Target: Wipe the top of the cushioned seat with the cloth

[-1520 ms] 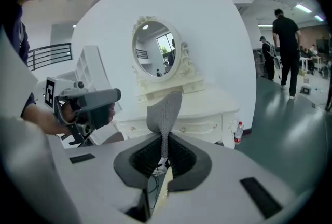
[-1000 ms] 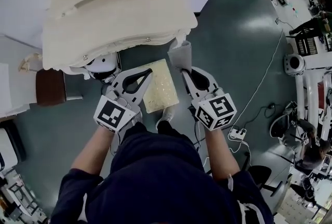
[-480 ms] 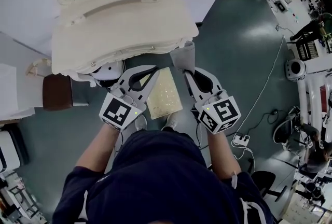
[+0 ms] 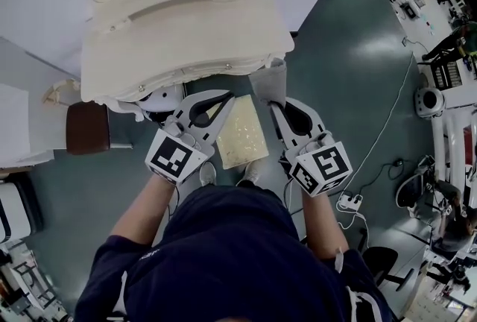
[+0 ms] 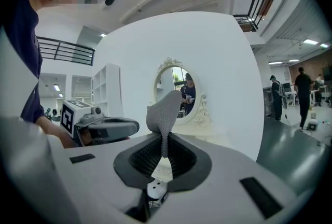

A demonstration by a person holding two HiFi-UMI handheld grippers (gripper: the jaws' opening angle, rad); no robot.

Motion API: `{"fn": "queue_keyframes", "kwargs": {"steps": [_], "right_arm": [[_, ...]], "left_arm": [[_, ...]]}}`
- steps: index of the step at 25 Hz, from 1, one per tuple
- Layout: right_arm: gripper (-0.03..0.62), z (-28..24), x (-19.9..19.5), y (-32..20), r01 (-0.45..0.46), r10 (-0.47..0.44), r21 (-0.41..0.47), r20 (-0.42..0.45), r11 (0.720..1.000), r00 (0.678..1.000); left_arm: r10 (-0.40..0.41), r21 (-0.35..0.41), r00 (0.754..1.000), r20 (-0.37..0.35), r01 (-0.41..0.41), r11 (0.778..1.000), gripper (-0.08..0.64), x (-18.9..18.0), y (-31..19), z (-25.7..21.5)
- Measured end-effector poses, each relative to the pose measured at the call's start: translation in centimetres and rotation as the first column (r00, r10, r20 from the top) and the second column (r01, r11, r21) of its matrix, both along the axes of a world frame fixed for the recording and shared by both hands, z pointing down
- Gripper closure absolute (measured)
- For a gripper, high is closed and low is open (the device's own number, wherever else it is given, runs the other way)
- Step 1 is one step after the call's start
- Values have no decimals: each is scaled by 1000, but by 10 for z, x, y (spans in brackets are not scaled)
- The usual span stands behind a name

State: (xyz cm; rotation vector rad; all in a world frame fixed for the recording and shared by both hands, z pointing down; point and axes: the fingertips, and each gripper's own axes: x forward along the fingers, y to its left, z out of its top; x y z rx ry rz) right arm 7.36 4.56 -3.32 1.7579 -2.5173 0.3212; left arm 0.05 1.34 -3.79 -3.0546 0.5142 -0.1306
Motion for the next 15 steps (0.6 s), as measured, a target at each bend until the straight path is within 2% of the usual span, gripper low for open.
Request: {"fn": "queue_keyframes", "kwargs": {"steps": [7, 15], "right_arm": [[554, -2, -4, -1, -6, 6, 2, -1, 1000, 1000], [554, 0, -1, 2, -13, 13, -9, -13, 1000, 1000]], "left_arm": [[-8, -27, 1000, -10, 8, 1000, 553, -6, -5, -1], [-4, -56, 1000, 29, 5, 998, 554, -6, -4, 6]]}}
